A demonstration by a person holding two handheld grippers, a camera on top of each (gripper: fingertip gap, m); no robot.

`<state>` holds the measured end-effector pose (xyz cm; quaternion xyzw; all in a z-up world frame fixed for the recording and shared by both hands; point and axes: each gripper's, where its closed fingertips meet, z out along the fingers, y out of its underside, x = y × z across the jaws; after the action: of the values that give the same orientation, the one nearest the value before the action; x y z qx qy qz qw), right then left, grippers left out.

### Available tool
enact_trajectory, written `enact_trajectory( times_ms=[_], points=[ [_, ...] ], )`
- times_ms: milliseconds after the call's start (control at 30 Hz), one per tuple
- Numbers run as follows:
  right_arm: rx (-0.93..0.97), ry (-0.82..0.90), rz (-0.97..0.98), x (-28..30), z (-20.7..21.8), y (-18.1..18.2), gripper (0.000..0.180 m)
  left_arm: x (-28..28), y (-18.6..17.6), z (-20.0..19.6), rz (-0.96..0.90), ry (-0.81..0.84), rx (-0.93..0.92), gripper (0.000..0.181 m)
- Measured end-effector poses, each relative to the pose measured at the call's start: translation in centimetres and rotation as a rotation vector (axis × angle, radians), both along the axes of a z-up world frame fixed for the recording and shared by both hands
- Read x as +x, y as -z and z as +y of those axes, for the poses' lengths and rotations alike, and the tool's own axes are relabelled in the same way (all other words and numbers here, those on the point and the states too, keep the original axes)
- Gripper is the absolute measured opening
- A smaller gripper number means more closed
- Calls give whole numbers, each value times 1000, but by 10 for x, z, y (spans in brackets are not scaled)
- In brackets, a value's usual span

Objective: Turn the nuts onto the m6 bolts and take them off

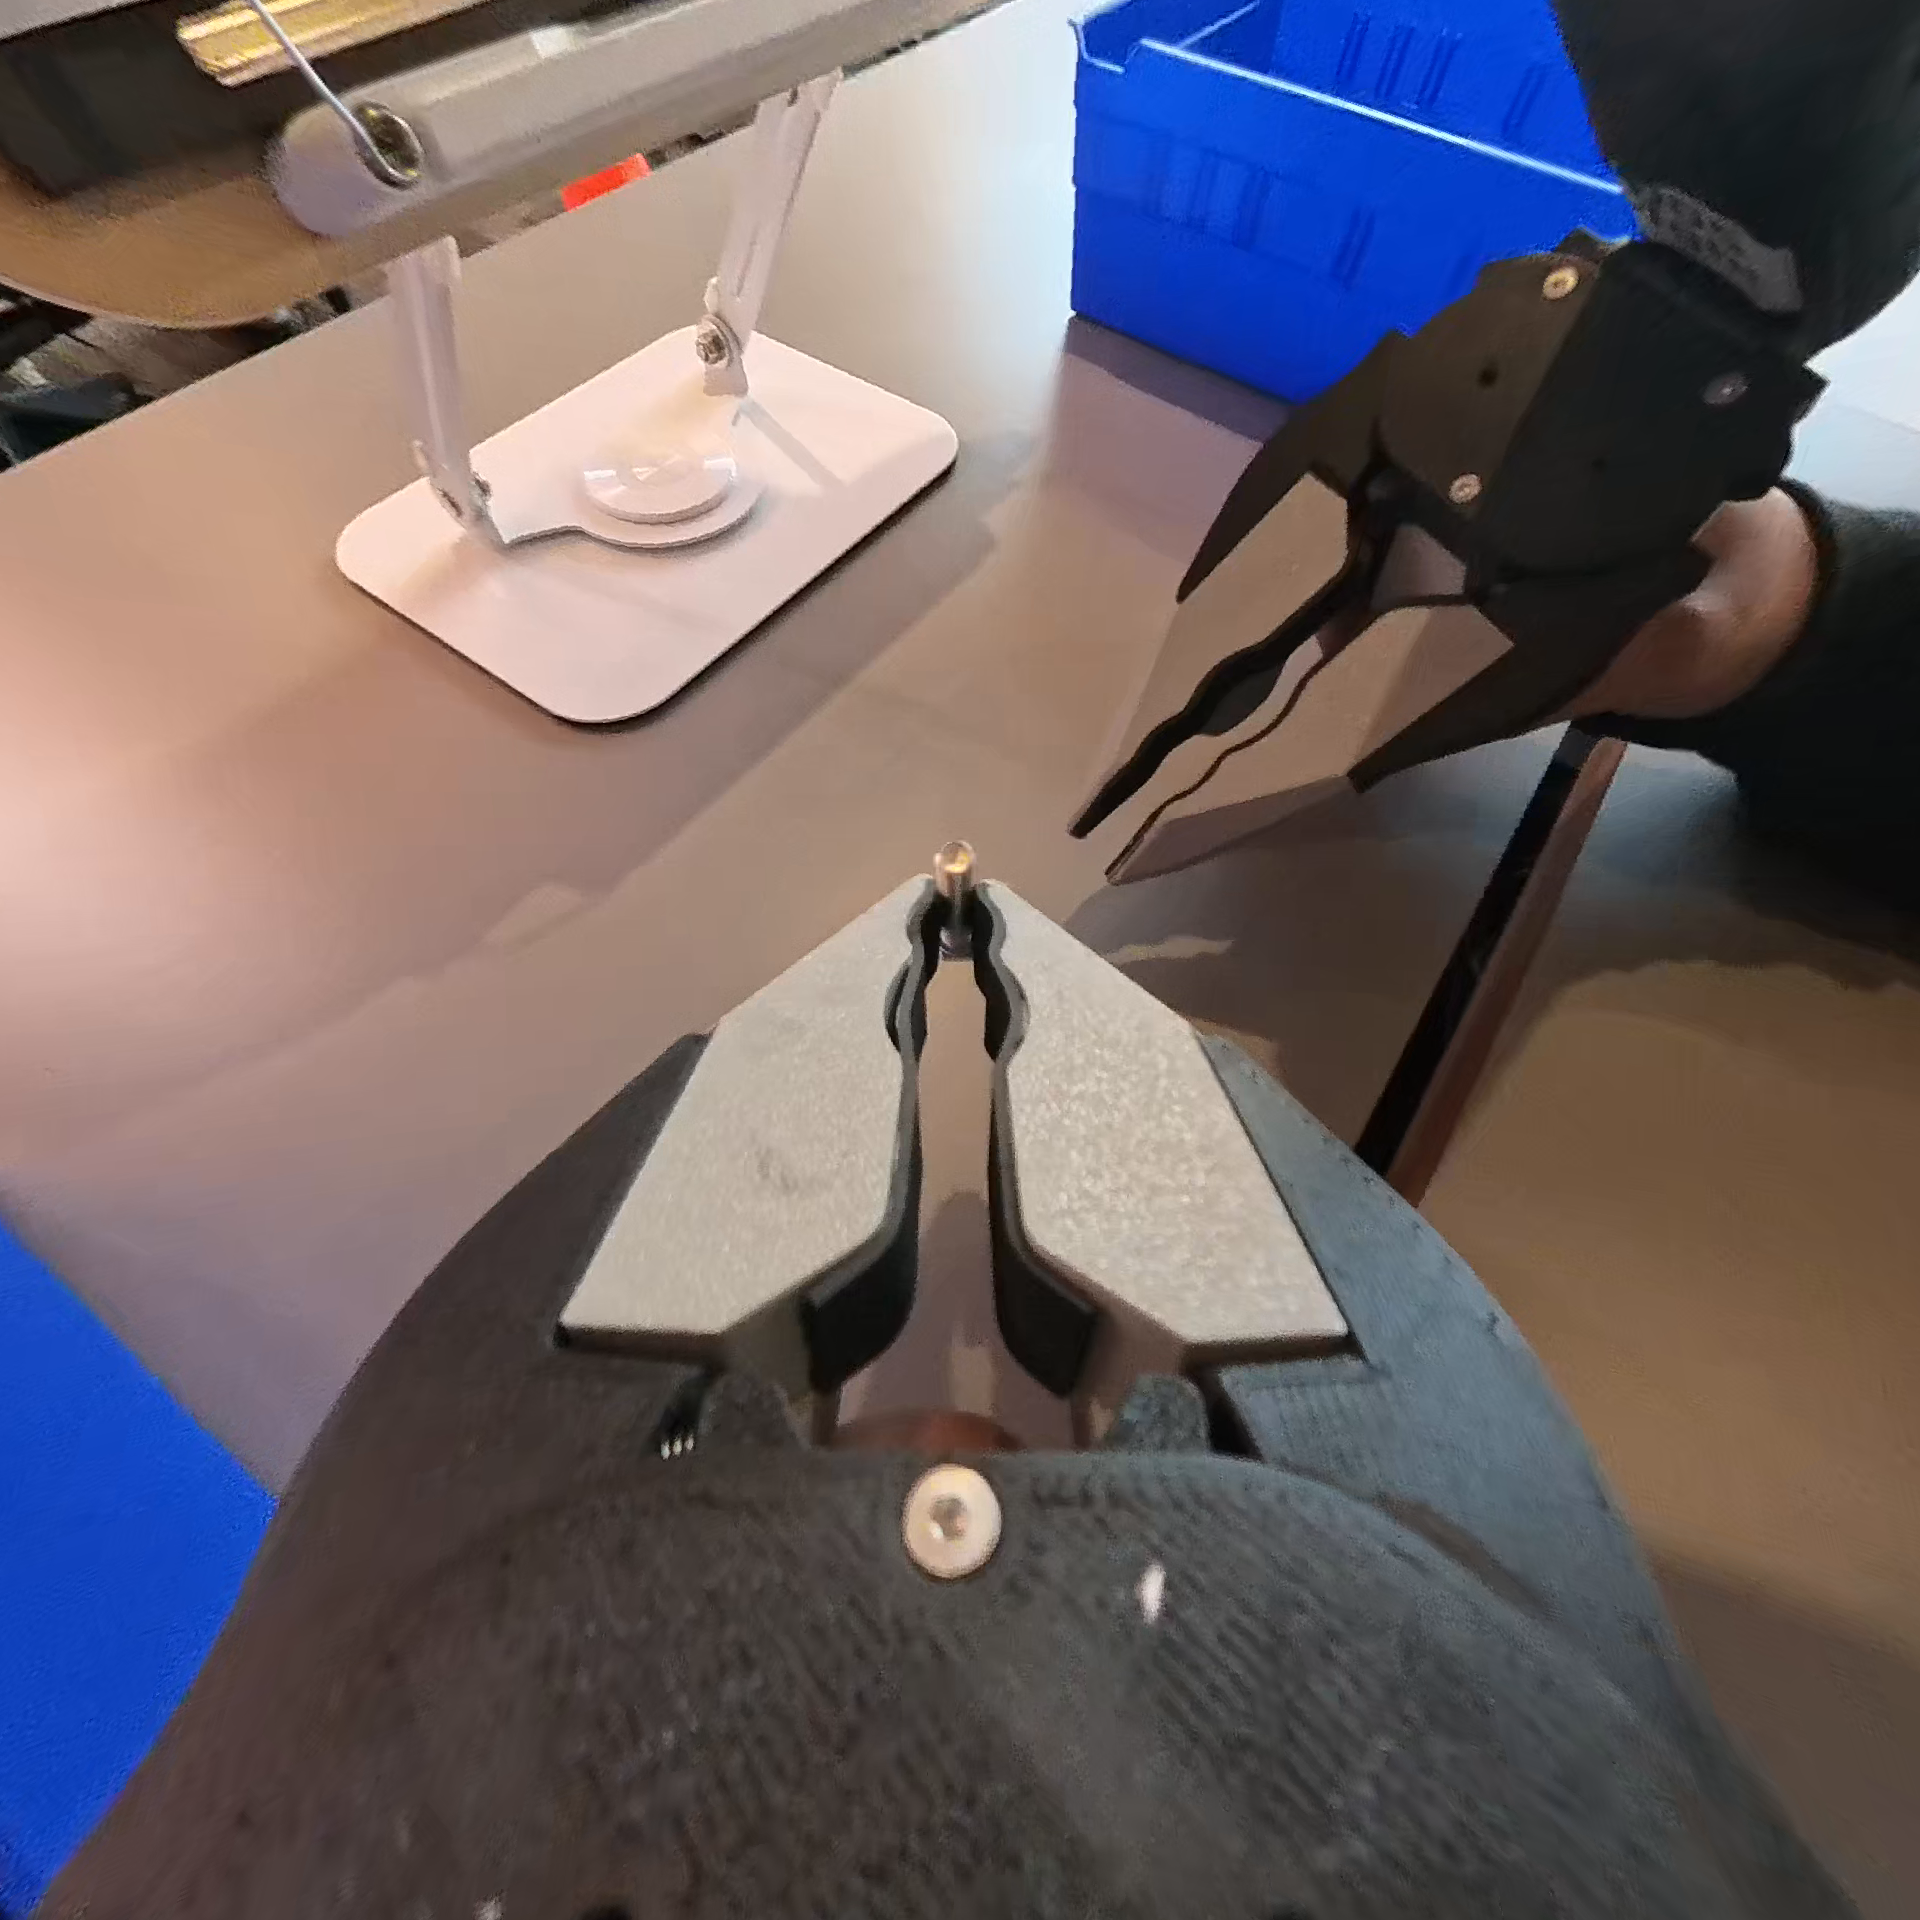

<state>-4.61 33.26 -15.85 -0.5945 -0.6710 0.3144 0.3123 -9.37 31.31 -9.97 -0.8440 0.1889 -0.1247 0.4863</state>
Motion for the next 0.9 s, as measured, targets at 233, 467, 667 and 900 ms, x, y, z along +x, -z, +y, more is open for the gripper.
enact_trajectory(
  times_ms=[233, 467, 667, 900],
  points=[
    [-67, -38, 56, -28, -21, -2, 9, -15, -16, -5, -52, -50, 33, 2],
    [-33, -85, 14, -79, -41, 7, 12, -28, -18, -4, -62, -92, 45, 2],
    [-16, -90, -34, -99, -39, 21, 15, -40, -33, -3, -119, -162, 107, 2],
    [-41, -57, -47, -111, -35, 23, 19, -49, -38, -5, -166, -196, 114, 2]
  ],
)
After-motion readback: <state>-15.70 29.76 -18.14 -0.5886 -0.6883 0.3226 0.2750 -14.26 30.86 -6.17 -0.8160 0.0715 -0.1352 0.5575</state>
